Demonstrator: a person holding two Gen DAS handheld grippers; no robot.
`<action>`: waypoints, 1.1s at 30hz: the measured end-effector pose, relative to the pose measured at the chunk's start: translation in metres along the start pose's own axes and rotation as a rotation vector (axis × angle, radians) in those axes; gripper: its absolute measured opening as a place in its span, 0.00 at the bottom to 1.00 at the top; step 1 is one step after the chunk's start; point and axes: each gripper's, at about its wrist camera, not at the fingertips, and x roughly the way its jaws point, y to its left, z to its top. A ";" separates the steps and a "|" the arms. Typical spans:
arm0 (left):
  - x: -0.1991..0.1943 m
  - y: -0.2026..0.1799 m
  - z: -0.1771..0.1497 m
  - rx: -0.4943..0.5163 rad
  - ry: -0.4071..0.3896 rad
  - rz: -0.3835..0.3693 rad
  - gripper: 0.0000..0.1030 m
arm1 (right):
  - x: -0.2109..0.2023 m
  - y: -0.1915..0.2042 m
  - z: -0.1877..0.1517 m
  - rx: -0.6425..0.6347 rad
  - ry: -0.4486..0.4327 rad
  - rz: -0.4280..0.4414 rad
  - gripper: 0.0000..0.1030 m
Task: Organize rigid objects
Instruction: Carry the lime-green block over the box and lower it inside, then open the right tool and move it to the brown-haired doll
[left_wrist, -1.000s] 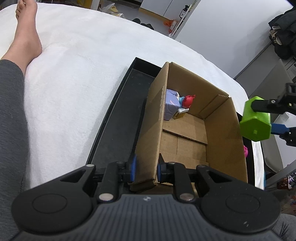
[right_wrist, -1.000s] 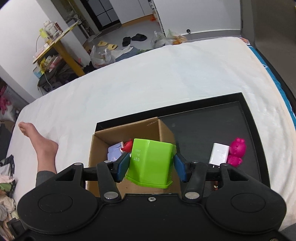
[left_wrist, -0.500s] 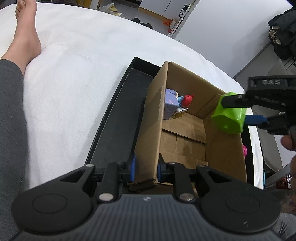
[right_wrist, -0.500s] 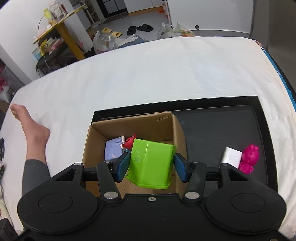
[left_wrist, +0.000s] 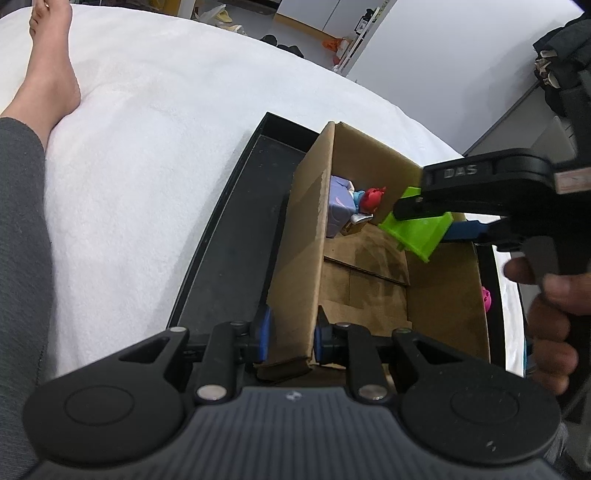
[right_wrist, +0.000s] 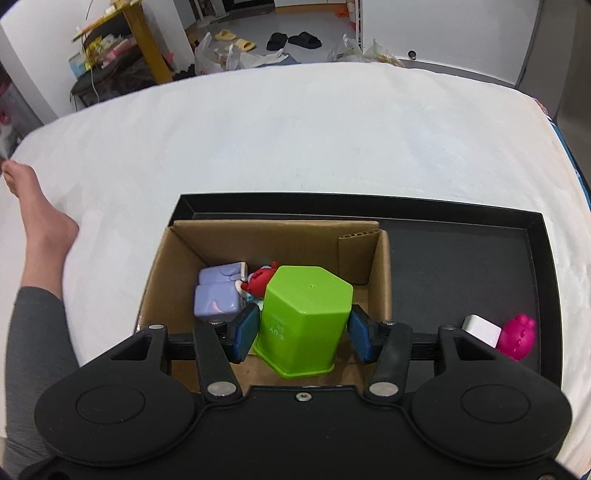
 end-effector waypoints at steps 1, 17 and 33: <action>0.000 0.000 0.000 -0.001 0.003 -0.002 0.19 | 0.003 0.002 0.000 -0.012 0.004 -0.009 0.50; 0.001 0.002 0.002 -0.007 -0.002 0.004 0.20 | 0.009 0.015 0.001 -0.054 0.010 -0.051 0.51; -0.001 -0.001 -0.001 0.001 -0.016 0.022 0.19 | -0.051 -0.012 -0.006 0.015 -0.052 0.053 0.53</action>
